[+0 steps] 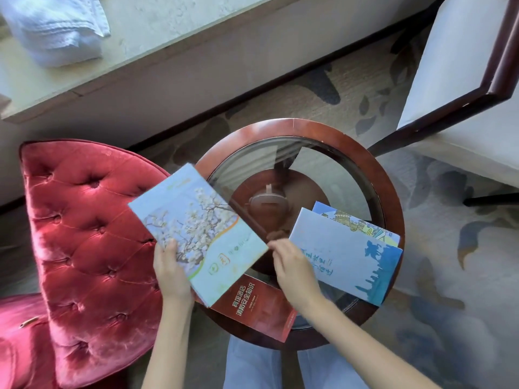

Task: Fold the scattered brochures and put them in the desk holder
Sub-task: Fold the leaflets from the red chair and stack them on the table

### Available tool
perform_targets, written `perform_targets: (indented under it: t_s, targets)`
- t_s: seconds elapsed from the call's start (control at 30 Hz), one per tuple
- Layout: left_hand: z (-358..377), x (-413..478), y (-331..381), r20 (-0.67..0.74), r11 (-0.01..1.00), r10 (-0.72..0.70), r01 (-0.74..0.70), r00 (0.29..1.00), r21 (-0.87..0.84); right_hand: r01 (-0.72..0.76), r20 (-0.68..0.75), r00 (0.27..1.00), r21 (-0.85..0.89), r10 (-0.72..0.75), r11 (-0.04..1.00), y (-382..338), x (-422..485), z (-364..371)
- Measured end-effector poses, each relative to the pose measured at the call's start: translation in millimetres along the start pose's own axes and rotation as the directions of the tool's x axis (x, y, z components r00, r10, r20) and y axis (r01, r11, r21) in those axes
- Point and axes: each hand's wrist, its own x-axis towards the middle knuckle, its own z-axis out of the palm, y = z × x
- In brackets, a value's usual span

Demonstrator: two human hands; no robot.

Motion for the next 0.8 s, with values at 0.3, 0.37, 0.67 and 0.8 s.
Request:
perform_targets:
  t_s: [0.3,0.37,0.67,0.8]
  targets:
    - [-35.3,6.0,-7.2,-0.064,0.999,-0.044,0.043,0.997,-0.017,0.053,0.05,0.998,-0.508,-0.032,0.859,29.5,-62.3,56.5]
    - [-39.7,5.7,-9.0,-0.064,0.997,-0.069,0.067,0.996,-0.032,0.053,0.027,0.999,-0.516,-0.046,0.855,30.2,-58.4,58.6]
    - [-65.7,16.9,-9.4,-0.045,0.997,-0.073,0.072,0.996,-0.024,-0.054,0.058,0.996,-0.223,0.069,0.973,32.0,-50.3,47.0]
    - [-84.9,33.4,-6.8,-0.025,0.999,-0.032,0.033,0.999,0.036,-0.146,-0.035,0.988,0.134,0.152,0.98,34.5,-52.4,24.3]
